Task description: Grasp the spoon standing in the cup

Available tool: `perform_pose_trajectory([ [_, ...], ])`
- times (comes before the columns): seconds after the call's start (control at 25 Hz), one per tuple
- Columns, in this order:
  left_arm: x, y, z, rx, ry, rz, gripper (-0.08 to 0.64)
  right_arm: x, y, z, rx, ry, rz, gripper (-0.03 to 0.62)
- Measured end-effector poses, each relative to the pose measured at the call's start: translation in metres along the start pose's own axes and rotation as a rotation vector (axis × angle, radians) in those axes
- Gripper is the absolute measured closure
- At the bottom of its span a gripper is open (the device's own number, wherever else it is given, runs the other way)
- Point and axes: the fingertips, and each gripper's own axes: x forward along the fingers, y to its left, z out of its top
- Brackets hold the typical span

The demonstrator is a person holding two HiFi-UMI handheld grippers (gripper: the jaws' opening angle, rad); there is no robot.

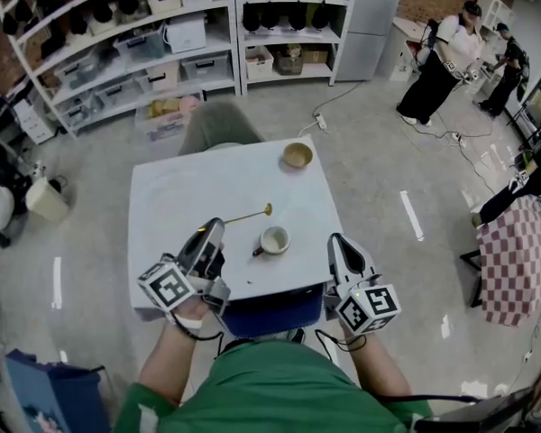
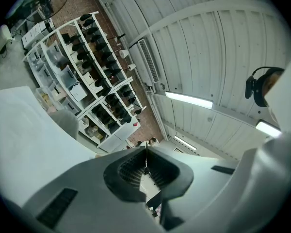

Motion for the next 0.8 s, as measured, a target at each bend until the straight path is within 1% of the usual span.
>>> perform_pose_trajectory([
  [0.24, 0.0017, 0.0011, 0.0018, -0.010, 0.004, -0.003, 0.537, 0.0021, 0.0004, 0.0028, 0.002, 0.004, -0.003, 0.569],
  [0.44, -0.0012, -0.0027, -0.0037, -0.020, 0.010, -0.004, 0.538, -0.0037, 0.0013, 0.0003, 0.006, 0.009, -0.004, 0.569],
  [0.64, 0.0014, -0.0033, 0.0014, -0.024, 0.004, -0.015, 0.537, -0.0003, 0.0021, 0.0055, 0.001, 0.002, -0.001, 0.569],
  [0.8, 0.0008, 0.0004, -0.0015, -0.024, 0.012, -0.005, 0.537, -0.0006, 0.0015, 0.0044, 0.003, 0.006, -0.005, 0.569],
])
